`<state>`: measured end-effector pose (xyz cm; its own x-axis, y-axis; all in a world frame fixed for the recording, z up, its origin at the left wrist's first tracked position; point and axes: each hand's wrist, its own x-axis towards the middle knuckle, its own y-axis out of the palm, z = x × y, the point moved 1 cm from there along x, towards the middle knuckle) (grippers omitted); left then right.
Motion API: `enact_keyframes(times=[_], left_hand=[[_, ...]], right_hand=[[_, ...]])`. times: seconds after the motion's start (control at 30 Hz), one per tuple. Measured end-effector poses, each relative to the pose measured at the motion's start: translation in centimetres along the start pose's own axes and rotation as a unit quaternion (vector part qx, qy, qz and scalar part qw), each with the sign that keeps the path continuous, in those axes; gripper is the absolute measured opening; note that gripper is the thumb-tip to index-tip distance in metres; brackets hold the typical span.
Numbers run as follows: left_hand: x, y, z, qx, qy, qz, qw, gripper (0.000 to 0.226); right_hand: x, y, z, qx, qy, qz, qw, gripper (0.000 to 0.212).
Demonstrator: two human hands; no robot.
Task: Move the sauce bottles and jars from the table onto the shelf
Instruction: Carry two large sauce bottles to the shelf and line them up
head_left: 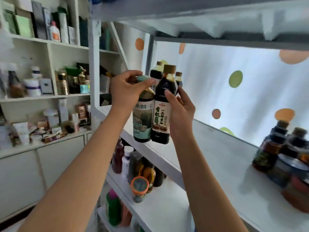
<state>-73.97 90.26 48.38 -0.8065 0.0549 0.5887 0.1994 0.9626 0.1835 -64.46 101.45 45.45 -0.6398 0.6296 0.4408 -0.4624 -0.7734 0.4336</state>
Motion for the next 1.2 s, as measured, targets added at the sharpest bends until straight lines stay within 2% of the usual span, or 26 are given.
enact_keyframes(times=[0.17, 0.3, 0.5, 0.63, 0.77, 0.87, 0.93, 1.07, 1.2], left_hand=[[5.4, 1.6, 4.7, -0.001, -0.025, 0.063, 0.998, 0.041], [7.9, 2.4, 7.4, 0.001, -0.03, 0.096, 0.995, 0.041], [10.4, 2.9, 10.2, -0.023, -0.031, 0.143, 0.989, 0.043], [9.1, 2.8, 10.6, 0.008, 0.016, 0.152, 0.988, 0.044], [7.1, 1.4, 11.1, 0.067, 0.039, 0.174, 0.982, 0.06], [4.7, 0.6, 12.1, 0.096, 0.029, 0.214, 0.972, 0.079], [3.5, 0.2, 13.5, 0.143, 0.001, 0.219, 0.965, 0.089], [2.5, -0.5, 16.1, 0.251, -0.072, 0.205, 0.943, 0.078], [3.5, -0.5, 16.2, 0.298, -0.082, 0.217, 0.926, 0.07]], right_hand=[[3.9, 1.1, -3.7, -0.008, 0.003, -0.087, 0.996, 0.031], [6.1, 1.8, -6.6, -0.015, 0.011, -0.158, 0.987, 0.038], [7.3, 2.1, -8.9, -0.075, -0.009, -0.181, 0.98, 0.037], [6.8, 1.8, -8.7, -0.111, -0.005, -0.153, 0.982, 0.033], [6.4, 0.5, -7.0, -0.208, 0.054, -0.071, 0.974, 0.04], [5.6, -1.4, -6.6, -0.358, 0.106, -0.006, 0.928, 0.064], [5.2, -2.5, -7.0, -0.423, 0.128, 0.013, 0.897, 0.063], [4.9, -3.0, -8.2, -0.487, 0.129, 0.014, 0.864, 0.049], [6.0, -2.5, -9.0, -0.517, 0.131, 0.005, 0.846, 0.044]])
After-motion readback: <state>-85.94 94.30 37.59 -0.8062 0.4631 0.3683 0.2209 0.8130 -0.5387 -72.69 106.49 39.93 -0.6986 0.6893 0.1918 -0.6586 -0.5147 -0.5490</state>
